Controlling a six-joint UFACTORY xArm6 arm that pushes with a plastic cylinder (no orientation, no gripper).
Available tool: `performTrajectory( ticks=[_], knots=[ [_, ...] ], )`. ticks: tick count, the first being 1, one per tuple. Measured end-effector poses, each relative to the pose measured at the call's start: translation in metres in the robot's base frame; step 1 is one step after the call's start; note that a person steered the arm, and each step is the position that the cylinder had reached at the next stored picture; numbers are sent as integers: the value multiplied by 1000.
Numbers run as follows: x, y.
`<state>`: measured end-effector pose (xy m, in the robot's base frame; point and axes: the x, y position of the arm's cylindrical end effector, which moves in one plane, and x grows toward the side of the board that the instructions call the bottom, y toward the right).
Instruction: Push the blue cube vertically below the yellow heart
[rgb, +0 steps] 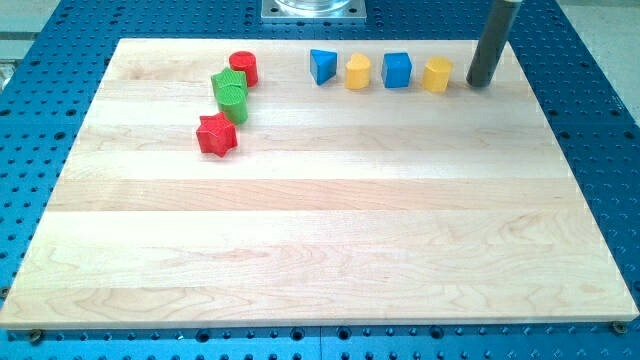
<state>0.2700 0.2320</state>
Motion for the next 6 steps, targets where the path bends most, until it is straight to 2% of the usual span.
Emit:
performTrajectory(
  ticks=[1,2,3,5,6],
  knots=[
    [-32,-14],
    [-52,-69],
    [-46,-105],
    [14,-110],
    [62,-115]
  ],
)
